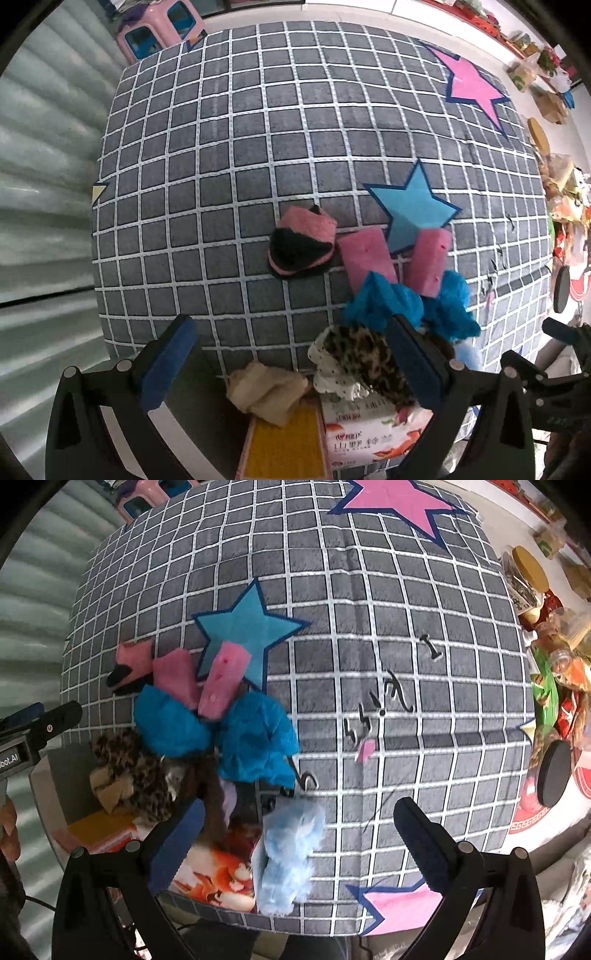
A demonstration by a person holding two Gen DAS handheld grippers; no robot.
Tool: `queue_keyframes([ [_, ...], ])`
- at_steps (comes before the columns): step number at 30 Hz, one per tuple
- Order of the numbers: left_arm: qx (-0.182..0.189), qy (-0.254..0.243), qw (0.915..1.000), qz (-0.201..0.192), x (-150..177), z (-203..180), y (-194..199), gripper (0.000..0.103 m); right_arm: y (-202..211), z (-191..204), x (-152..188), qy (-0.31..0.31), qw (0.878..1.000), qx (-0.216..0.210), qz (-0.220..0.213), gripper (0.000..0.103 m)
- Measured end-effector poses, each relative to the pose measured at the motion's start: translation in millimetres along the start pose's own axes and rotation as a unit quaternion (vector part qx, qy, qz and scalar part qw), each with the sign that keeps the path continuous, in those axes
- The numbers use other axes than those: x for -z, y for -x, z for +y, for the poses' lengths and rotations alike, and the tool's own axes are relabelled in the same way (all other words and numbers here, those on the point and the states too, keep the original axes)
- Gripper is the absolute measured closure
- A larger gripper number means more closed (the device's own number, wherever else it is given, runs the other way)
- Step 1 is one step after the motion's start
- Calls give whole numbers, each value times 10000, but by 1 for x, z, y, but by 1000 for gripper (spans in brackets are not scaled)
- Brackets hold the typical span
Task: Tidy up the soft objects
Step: 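Close left gripper on the black sock while right gripper grasps the pink foam block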
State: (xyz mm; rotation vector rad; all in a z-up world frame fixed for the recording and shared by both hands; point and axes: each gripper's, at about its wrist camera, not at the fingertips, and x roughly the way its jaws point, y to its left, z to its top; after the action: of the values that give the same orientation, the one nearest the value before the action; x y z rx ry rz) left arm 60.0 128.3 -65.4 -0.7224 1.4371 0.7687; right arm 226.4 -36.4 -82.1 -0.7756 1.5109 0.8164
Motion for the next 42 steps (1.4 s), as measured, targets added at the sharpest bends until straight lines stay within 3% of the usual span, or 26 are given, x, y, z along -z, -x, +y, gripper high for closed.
queue_keyframes([
  [11,-188,139,9996,148,-20,12,-26,0,-20,7,-33,21,10000,-57,24,0],
  [17,-345,231,9982,423,-21,23,-49,0,-41,13,-57,-122,9998,-147,8,0],
  [23,-339,326,9987,195,-25,25,-64,0,-60,25,-71,-125,9996,-246,-25,0],
  [29,-668,314,9972,89,-31,23,-96,0,-81,39,-82,8,9996,-266,-75,0],
  [33,-730,545,9958,18,-37,45,-112,0,-100,44,-88,124,9998,-119,-43,0],
  [37,-698,673,9952,-85,-37,71,-120,0,-109,29,-93,-20,9999,147,-81,0],
  [42,-696,596,9957,-94,-40,84,-123,0,-97,-27,-102,-500,9967,576,-269,0],
])
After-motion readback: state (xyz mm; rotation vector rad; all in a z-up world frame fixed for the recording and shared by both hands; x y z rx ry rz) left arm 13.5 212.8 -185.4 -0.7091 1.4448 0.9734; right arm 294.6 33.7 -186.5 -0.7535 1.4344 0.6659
